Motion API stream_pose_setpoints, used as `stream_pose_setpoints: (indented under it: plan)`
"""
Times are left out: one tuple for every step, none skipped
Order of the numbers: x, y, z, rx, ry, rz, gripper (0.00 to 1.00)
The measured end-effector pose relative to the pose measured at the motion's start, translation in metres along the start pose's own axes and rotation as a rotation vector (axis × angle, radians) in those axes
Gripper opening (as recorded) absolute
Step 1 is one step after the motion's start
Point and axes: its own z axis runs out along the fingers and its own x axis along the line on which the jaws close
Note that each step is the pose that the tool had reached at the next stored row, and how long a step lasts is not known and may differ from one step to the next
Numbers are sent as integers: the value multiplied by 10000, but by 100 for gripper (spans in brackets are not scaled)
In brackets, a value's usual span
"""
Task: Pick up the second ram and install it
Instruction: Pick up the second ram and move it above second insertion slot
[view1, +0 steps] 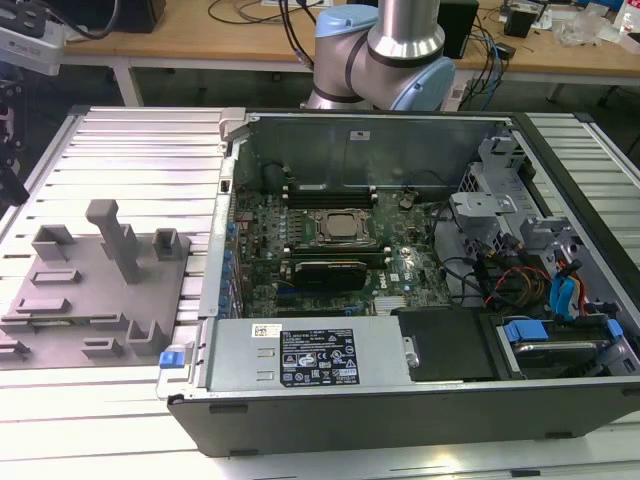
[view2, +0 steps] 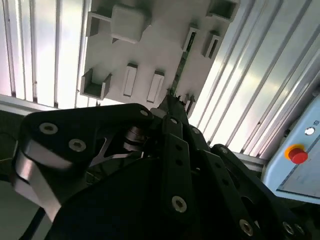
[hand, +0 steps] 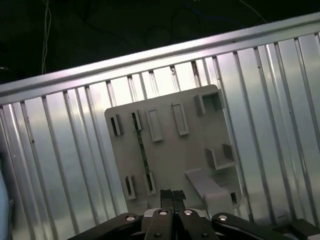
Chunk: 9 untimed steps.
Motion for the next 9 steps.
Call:
stream_pose_setpoints:
  plan:
    - [0, 0, 0, -2, 1, -161, 11]
    - [0, 0, 0, -4, 2, -305, 11]
    - [0, 0, 0, -6, 2, -501, 11]
    - [0, 0, 0, -7, 3, -592, 11]
    - [0, 0, 0, -8, 3, -684, 11]
    - [0, 0, 0, -10, 4, -866, 11]
    - [0, 0, 0, -12, 5, -1030, 11]
    - [0, 0, 0, -14, 6, -1196, 11]
    - [0, 0, 0, -17, 7, -1437, 11]
